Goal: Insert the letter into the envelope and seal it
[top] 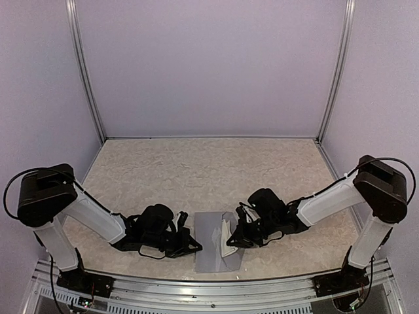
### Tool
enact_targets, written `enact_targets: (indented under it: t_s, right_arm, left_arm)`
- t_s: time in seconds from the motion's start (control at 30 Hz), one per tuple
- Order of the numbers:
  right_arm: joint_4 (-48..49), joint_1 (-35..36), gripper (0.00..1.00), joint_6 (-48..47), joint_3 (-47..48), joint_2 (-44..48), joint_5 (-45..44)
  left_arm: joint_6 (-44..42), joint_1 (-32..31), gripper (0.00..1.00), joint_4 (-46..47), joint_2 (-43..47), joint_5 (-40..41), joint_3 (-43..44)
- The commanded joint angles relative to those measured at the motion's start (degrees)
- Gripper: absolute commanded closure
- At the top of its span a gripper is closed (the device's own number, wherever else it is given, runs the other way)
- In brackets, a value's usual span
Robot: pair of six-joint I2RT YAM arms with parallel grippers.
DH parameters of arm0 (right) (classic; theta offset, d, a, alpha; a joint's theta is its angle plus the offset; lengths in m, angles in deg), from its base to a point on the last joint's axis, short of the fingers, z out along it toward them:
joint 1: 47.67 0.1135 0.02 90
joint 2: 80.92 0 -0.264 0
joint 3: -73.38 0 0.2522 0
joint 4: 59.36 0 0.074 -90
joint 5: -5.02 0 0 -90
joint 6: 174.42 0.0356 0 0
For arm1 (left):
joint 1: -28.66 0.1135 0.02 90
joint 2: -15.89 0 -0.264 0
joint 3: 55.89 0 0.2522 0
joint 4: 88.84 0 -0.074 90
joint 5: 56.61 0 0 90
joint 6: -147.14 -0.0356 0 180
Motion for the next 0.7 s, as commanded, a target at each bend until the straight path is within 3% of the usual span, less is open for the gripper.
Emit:
enact_targets:
  t_s: [0.0,0.27,0.5,0.67]
  right_arm:
    - [-0.1,2.6,1.0,0.6,0.4,0.5,-3.0]
    - [-2.0,2.5,1.0,2.6,-4.0,7.2,-10.1]
    - [0.5,2.6,1.0,2.9,-5.2,6.3,-9.3]
    - [-3.6,2.7,1.0,3.4,-5.5,8.7,-12.1]
  left_arm:
    - [0.5,-0.3,1.0,1.4,-1.2,-0.3,-0.2]
    - [0.7,0.2,1.0,0.7,0.6,0.2,-1.9]
    - [0.7,0.1,1.0,2.0,0.1,-0.5,-1.6]
    - [1.1,0.2,1.0,1.6,0.8,0.4,-2.3]
